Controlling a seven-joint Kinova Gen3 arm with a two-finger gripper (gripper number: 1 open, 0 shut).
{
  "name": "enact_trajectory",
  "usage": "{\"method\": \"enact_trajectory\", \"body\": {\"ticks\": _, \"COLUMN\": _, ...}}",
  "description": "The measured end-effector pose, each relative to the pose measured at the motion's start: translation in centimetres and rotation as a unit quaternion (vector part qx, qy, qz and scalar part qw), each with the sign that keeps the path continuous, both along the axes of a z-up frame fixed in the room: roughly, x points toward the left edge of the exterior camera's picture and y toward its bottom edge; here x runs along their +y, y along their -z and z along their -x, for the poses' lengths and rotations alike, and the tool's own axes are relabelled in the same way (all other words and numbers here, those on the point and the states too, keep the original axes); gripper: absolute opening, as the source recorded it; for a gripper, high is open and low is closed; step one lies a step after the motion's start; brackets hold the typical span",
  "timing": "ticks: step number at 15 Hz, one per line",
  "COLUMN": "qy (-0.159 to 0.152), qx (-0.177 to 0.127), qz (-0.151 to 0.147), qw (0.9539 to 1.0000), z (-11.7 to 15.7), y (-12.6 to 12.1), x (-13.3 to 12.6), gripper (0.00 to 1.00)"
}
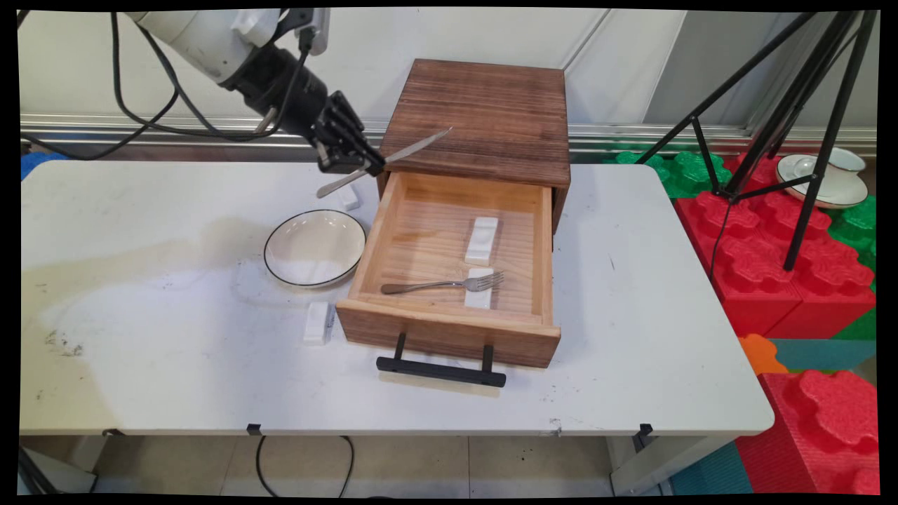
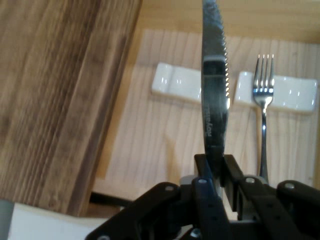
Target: Place the picked object into the drawer
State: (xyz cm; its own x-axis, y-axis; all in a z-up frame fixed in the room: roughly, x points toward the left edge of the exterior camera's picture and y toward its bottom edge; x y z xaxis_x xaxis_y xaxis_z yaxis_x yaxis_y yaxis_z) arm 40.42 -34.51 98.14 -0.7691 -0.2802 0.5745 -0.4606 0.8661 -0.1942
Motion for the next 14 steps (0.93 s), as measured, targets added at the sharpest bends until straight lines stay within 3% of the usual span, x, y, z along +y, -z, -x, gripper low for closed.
{"method": "enact_trajectory", "body": {"ticks": 7, "qy": 0.022, "qx": 0.009, "qz": 0.028, "qw": 0.9993, "z": 4.3, "y": -0.9, "x": -0.4, "gripper": 0.0}}
{"method": "enact_trajectory", "body": {"ticks": 14, "qy": 0.046, "qx": 0.001, "qz": 0.043, "qw": 0.998, "z": 8.8, "y": 1.2, "x": -2.5, "gripper": 0.0}}
